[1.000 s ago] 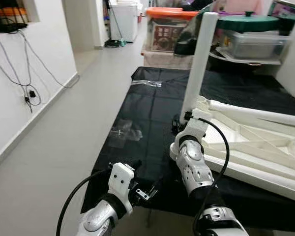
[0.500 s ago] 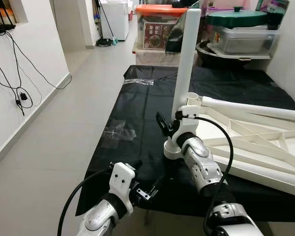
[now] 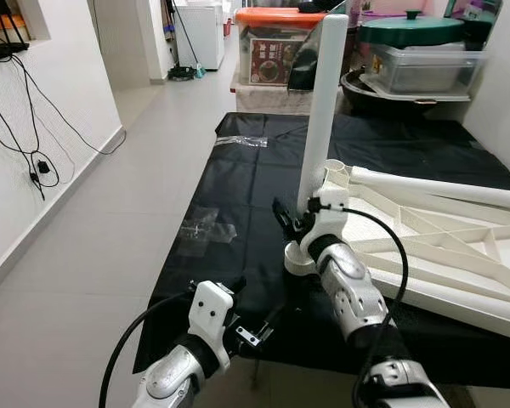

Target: Building children table

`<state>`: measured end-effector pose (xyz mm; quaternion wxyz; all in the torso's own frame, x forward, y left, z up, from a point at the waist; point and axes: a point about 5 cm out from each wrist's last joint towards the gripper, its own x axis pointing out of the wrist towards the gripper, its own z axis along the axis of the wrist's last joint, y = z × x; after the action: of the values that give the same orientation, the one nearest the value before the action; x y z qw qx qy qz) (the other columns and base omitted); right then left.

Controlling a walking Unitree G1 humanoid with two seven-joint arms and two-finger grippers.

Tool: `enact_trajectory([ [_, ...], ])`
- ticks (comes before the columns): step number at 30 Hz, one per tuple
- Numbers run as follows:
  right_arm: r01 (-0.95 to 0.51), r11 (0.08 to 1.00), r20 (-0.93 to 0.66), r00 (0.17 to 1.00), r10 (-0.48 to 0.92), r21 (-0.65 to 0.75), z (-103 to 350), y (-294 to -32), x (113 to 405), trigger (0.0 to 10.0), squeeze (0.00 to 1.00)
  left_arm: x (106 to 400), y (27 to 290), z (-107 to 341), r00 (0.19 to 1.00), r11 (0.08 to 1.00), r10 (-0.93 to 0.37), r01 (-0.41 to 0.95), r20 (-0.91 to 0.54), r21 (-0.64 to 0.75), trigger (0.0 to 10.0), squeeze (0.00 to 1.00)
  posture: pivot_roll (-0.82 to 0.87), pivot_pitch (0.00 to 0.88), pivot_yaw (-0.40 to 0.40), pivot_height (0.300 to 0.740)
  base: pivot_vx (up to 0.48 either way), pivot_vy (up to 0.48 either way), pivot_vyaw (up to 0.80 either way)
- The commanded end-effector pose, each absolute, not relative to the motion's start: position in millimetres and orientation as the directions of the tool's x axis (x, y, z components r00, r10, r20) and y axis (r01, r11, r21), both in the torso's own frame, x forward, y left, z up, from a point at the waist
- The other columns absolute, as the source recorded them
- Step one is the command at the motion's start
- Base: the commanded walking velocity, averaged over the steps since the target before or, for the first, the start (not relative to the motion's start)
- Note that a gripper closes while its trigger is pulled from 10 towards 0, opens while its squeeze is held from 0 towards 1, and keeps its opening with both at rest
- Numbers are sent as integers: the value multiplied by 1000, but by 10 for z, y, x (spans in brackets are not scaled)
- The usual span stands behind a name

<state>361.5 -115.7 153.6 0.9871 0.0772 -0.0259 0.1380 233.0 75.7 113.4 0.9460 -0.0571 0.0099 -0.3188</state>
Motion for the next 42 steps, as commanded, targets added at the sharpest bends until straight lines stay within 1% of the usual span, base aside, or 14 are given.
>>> enact_trajectory([
  [1,-295,941,76,955,286,166,1504,-1115,3559,10000,0,2337,758,1097,795,788,-606,602,10,-126,10000,0,-30,5,9,740,0,0,0],
  [8,-299,934,99,953,285,196,1482,-1139,3439,10000,0,2340,768,1089,794,787,-608,604,8,-126,10000,0,-34,1,15,740,0,0,0],
  [10,-297,932,114,954,279,207,1481,-1182,3367,10000,0,2338,772,1088,793,786,-609,605,7,-126,10000,0,-34,0,15,740,0,0,0],
  [15,-291,933,121,955,271,209,1476,-1224,3315,10000,0,2338,773,1086,792,786,-610,606,6,-125,10000,0,-35,0,15,740,0,0,0],
  [18,-282,937,121,957,262,205,1476,-1249,3295,10000,0,2342,776,1091,792,786,-610,606,6,-124,10000,0,-24,3,15,740,0,0,0],
  [23,-233,953,108,970,216,192,1440,-1340,3179,10000,0,2364,796,1097,791,785,-611,607,4,-120,10000,0,11,8,22,740,0,0,0],
  [28,-222,956,103,973,205,191,1435,-1345,3142,10000,0,2367,802,1096,792,786,-610,606,3,-119,10000,0,11,8,22,740,0,0,0],
  [31,-173,978,97,982,162,119,1410,-1381,3038,10000,0,2384,807,1099,797,792,-604,600,1,-110,10000,0,6,13,16,740,0,0,0],
  [33,-173,978,97,982,162,119,1410,-1381,3038,10000,0,2384,807,1099,797,792,-604,600,1,-110,10000,0,6,13,16,740,0,0,0],
  [34,-150,986,97,985,142,76,1396,-1407,2981,10000,0,2392,807,1099,800,795,-600,597,0,-107,10000,0,4,12,15,740,0,0,0],
  [35,-150,986,97,985,142,76,1396,-1407,2981,10000,0,2392,807,1099,800,795,-600,597,0,-107,10000,0,4,12,15,740,0,0,0],
  [36,-108,994,92,990,109,-9,1367,-1457,2874,10000,0,2406,808,1096,804,801,-594,590,-6,-101,10000,0,-4,10,17,740,0,0,0],
  [37,-108,994,92,990,109,-9,1367,-1457,2874,10000,0,2406,808,1096,804,801,-594,590,-6,-101,10000,0,-4,10,17,740,0,0,0],
  [42,-60,993,33,997,64,-104,1268,-1510,2747,10000,0,2426,833,1083,822,822,-569,567,-29,-60,10000,0,-8,10,22,740,0,0,0],
])
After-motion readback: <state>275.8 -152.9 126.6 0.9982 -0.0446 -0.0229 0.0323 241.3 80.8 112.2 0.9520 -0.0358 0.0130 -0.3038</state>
